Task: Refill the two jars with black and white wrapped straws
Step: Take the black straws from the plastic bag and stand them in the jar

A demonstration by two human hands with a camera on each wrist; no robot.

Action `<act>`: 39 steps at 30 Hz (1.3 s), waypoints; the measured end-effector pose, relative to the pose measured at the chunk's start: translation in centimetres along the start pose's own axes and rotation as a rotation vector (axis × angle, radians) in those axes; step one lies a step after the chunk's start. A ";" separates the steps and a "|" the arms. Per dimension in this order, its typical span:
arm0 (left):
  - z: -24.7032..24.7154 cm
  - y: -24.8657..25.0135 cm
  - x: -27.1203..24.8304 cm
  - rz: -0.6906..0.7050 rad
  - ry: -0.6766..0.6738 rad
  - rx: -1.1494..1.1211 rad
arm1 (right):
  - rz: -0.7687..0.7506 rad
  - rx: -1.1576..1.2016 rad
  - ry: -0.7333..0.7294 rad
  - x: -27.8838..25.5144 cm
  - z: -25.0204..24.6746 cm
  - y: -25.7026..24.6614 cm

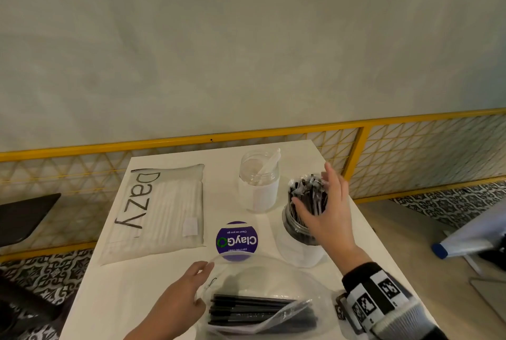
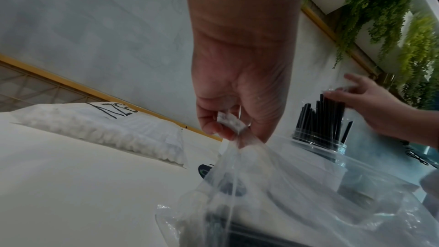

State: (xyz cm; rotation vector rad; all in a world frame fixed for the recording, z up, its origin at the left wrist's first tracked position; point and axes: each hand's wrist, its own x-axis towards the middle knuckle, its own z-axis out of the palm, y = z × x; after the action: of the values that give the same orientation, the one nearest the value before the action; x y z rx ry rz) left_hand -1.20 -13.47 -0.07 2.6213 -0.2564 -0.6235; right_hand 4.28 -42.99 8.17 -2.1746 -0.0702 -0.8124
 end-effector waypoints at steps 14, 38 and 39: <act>-0.4 0.7 -0.6 -0.007 0.002 -0.004 | -0.219 -0.179 -0.145 3.2 1.4 2.7; 0.6 1.8 -1.2 0.028 -0.040 -0.022 | -0.159 -0.457 -1.309 -14.1 8.4 0.9; 0.7 1.9 -1.3 0.025 -0.046 -0.015 | -0.182 -0.472 -1.306 -14.2 8.6 1.0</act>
State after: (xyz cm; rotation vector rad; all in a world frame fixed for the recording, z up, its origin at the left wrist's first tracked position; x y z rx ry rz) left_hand -2.76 -15.04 0.74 2.5882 -0.2965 -0.6749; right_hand -2.11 -34.68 -4.80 -2.8023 -0.7887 0.6943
